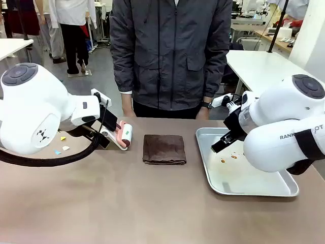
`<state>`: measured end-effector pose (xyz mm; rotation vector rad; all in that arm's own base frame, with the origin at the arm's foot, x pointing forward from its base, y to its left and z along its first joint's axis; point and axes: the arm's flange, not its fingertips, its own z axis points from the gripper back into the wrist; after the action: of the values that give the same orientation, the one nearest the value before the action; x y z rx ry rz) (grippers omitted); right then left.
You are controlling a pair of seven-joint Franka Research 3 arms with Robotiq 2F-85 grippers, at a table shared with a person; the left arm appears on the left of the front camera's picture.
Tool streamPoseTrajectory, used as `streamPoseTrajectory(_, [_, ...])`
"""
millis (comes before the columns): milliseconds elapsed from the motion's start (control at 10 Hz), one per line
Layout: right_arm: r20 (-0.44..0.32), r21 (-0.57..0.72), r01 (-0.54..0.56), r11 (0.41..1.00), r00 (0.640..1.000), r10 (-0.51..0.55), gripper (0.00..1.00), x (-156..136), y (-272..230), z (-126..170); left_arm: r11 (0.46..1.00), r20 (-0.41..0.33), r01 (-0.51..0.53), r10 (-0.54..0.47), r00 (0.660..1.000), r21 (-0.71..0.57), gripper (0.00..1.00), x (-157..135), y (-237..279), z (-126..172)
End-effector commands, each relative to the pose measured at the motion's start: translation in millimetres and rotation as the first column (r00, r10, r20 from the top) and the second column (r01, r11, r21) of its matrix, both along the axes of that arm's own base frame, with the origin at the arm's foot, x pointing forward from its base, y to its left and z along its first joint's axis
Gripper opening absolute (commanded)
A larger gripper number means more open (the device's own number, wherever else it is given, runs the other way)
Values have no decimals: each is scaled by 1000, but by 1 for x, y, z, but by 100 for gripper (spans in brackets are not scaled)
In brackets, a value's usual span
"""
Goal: Clean the surface of the table.
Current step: Hold the Lint Roller with your left hand and the towel with your right hand.
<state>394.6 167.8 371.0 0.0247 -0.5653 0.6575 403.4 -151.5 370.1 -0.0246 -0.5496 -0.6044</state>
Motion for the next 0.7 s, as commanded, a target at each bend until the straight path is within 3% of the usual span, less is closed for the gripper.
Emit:
streamPoseTrajectory(0, [0, 0, 0, 1000, 1000, 0, 100, 0, 0, 0, 1000, 0, 0, 0, 1000, 0, 100, 0, 0, 0])
streamPoseTrajectory(600, [0, 0, 0, 1000, 1000, 0, 100, 0, 0, 0, 1000, 0, 0, 0, 1000, 0, 100, 0, 0, 0])
